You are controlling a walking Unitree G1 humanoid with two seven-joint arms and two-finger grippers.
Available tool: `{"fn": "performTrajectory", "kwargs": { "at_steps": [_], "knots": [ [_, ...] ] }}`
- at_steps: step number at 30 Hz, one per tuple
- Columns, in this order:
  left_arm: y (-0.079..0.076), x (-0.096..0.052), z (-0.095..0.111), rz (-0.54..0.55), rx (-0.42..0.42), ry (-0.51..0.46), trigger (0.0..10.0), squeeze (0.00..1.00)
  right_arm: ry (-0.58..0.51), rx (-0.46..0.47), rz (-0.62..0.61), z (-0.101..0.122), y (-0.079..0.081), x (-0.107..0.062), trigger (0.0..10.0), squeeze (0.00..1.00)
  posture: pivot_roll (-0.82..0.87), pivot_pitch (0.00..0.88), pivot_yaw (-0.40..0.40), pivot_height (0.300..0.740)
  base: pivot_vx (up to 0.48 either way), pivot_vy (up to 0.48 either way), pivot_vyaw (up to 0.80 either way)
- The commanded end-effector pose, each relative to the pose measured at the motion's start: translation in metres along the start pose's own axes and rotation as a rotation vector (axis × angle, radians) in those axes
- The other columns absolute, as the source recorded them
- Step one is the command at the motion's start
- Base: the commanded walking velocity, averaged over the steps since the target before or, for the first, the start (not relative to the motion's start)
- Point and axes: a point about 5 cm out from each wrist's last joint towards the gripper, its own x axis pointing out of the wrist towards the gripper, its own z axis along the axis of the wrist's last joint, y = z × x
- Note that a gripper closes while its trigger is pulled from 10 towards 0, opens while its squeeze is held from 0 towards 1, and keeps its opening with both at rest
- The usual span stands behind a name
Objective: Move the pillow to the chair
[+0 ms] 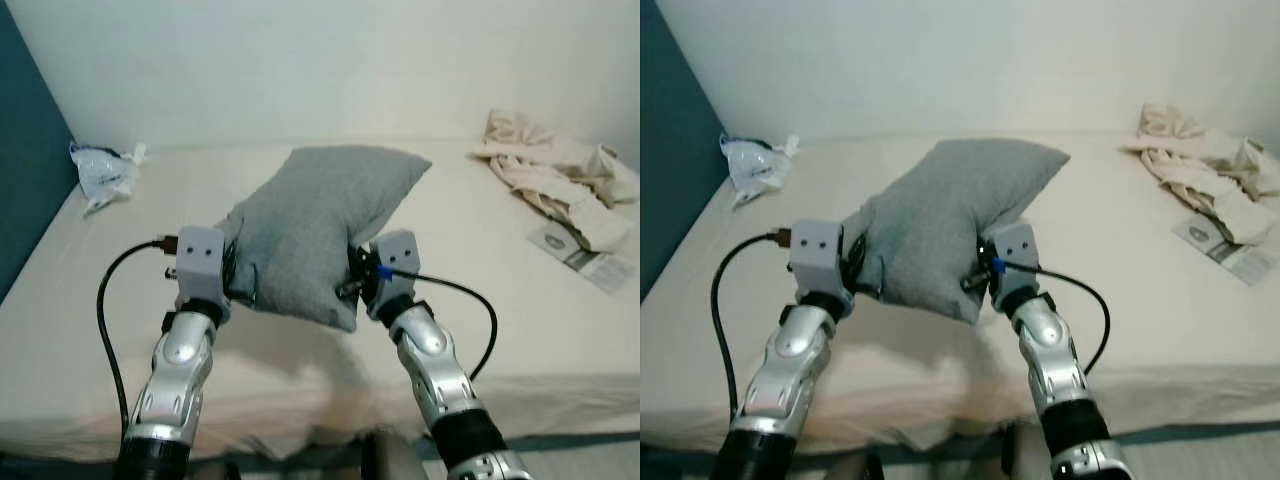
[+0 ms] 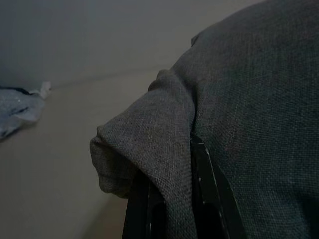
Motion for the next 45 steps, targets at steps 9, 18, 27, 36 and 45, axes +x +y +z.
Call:
{"fn": "performTrajectory", "kwargs": {
  "at_steps": [9,18,27,36,45],
  "knots": [
    [0.018,-0.003,0.001,0.088,0.051,-0.024,10.0,0.0,-0.05,-0.003,-0.01,0.008,-0.002,0.004,10.0,0.0,-0.03,0.043,-0.043,0.723,0.0,0.0,0.0],
    [0.029,-0.008,-0.013,0.199,-0.058,0.08,10.0,0.0,-0.039,0.004,-0.006,0.005,-0.001,0.005,10.0,0.0,-0.02,0.048,-0.052,0.74,0.0,0.0,0.0],
    [0.028,-0.011,-0.02,0.141,-0.021,0.106,10.0,0.0,0.032,0.004,0.024,-0.006,0.005,0.006,10.0,0.0,-0.02,0.044,-0.057,0.74,0.0,0.0,0.0],
    [0.027,-0.013,-0.042,0.074,0.112,0.206,10.0,0.0,0.24,0.107,0.032,-0.049,0.01,-0.01,10.0,0.0,-0.01,0.038,-0.066,0.74,0.0,0.0,0.0],
    [0.024,-0.021,-0.054,0.085,0.122,0.225,10.0,0.0,0.276,0.096,0.088,-0.062,0.016,-0.02,10.0,0.0,-0.02,0.041,-0.07,0.74,0.0,0.0,0.0]
  ]
}}
